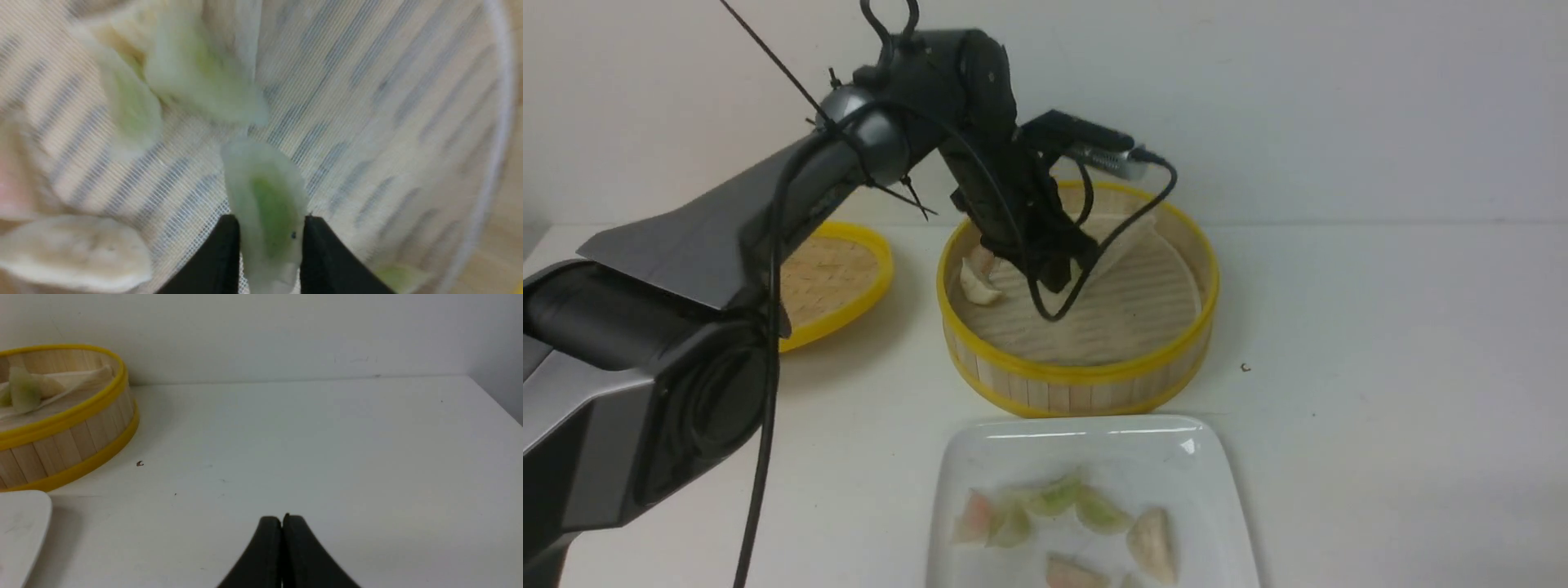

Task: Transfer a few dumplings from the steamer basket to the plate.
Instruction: Use the left arm to put the dumpling into the plate, then use the left arm to grab a dumpling from the steamer

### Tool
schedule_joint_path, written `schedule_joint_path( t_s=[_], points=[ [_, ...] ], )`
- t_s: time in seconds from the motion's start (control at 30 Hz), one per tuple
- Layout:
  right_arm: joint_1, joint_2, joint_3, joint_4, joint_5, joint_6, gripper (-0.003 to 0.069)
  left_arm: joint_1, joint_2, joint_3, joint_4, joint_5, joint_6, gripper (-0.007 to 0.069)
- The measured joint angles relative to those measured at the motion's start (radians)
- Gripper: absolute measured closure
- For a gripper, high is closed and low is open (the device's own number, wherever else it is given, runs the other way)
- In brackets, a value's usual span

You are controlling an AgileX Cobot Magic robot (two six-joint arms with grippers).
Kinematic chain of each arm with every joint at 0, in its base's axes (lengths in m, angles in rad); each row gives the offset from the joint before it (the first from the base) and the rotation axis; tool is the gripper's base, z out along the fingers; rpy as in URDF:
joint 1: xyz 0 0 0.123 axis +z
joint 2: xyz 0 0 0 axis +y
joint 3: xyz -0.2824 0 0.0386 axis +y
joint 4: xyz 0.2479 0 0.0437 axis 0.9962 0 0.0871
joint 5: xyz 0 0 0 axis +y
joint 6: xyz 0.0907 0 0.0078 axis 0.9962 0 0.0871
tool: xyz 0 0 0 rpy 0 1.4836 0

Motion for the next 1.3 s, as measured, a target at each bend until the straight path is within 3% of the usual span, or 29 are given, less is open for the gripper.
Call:
schedule_joint_path(
  t_s=[0.27, 0.37, 0.67, 0.93, 1.03, 1.2, 1.3],
  points=[
    [0.000, 0.000, 0.000, 0.000, 0.000, 0.000, 0.0673, -0.006, -0.086, -0.049, -0.016, 0.021, -0.081, 0.0459],
    [0.000, 0.000, 0.000, 0.000, 0.000, 0.000, 0.0673, -0.022, -0.170, 0.049, -0.016, 0.021, -0.091, 0.0459],
    [0.000, 0.000, 0.000, 0.000, 0.001, 0.000, 0.0673, -0.164, -0.490, 0.675, -0.065, 0.023, -0.098, 0.0459],
    [0.000, 0.000, 0.000, 0.000, 0.001, 0.000, 0.0673, -0.247, -0.470, 0.839, -0.080, 0.004, -0.087, 0.0459],
    [0.000, 0.000, 0.000, 0.000, 0.001, 0.000, 0.0673, -0.247, -0.446, 0.840, -0.076, -0.035, -0.080, 0.0399],
    [0.000, 0.000, 0.000, 0.000, 0.001, 0.000, 0.0673, -0.247, -0.427, 0.830, -0.073, -0.058, -0.080, 0.0129],
    [0.000, 0.000, 0.000, 0.000, 0.001, 0.000, 0.0673, -0.246, -0.426, 0.796, -0.045, -0.058, -0.083, 0.0058]
  ],
)
